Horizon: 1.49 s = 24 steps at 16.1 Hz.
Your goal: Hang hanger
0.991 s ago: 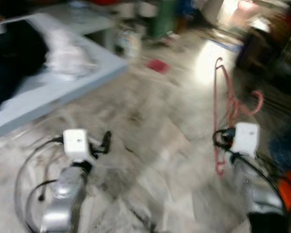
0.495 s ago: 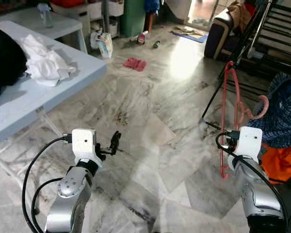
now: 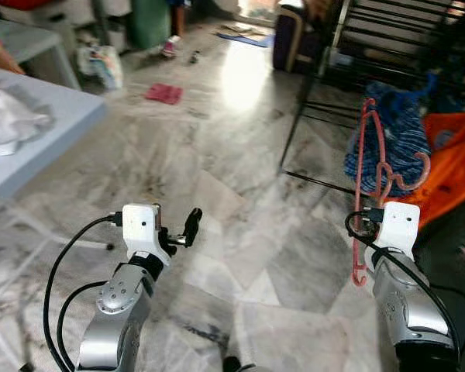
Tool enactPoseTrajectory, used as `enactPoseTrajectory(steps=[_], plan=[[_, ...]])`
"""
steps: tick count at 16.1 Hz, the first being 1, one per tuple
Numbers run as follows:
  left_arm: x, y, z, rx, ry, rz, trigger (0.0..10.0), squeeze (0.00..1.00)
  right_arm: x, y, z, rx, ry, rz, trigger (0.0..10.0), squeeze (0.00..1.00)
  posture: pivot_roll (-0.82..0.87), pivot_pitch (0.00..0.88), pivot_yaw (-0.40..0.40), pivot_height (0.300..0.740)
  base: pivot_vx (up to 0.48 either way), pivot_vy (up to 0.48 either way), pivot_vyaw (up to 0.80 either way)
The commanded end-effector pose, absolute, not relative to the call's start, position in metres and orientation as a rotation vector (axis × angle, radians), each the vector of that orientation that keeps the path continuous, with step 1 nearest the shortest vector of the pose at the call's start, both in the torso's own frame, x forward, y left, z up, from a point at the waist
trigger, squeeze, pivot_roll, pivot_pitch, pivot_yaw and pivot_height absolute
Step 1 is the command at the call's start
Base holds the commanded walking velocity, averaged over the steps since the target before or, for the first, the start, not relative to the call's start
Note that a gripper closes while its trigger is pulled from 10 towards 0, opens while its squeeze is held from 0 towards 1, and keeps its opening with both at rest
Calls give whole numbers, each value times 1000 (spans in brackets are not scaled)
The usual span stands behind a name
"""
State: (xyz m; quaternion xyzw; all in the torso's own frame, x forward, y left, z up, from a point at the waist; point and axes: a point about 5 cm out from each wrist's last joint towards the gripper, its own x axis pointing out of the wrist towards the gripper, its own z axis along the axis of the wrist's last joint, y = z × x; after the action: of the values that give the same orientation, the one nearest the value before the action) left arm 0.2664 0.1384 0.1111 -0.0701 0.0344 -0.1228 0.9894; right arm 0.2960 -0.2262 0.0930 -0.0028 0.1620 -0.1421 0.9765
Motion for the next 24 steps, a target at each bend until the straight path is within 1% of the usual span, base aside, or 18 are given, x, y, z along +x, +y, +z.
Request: enactPoseTrajectory(steps=[1,3,16,18,21,24], plan=[[267,136,111,-145,67,-260,10000,0,299,-229,95,-5,326,-294,10000,0,33,86,-84,740,0,0,-800],[267,136,111,-147,67,-263,10000,0,299,-228,96,-3,325,-293,10000,0,32,84,-84,740,0,0,-800],[274,133,114,-141,62,-277,10000,0,305,-222,96,34,335,-295,10000,0,17,88,-74,740,264,0,-800],[275,135,112,-130,71,-273,10000,0,303,-218,86,66,404,-247,10000,0,12,96,-72,740,281,337,-800],[270,132,108,-142,89,-274,10000,0,288,-196,64,84,538,-89,10000,0,12,92,-72,740,270,398,-785],[269,129,108,-146,89,-286,10000,0,285,-191,64,35,521,-103,10000,0,13,98,-70,740,172,413,-267]])
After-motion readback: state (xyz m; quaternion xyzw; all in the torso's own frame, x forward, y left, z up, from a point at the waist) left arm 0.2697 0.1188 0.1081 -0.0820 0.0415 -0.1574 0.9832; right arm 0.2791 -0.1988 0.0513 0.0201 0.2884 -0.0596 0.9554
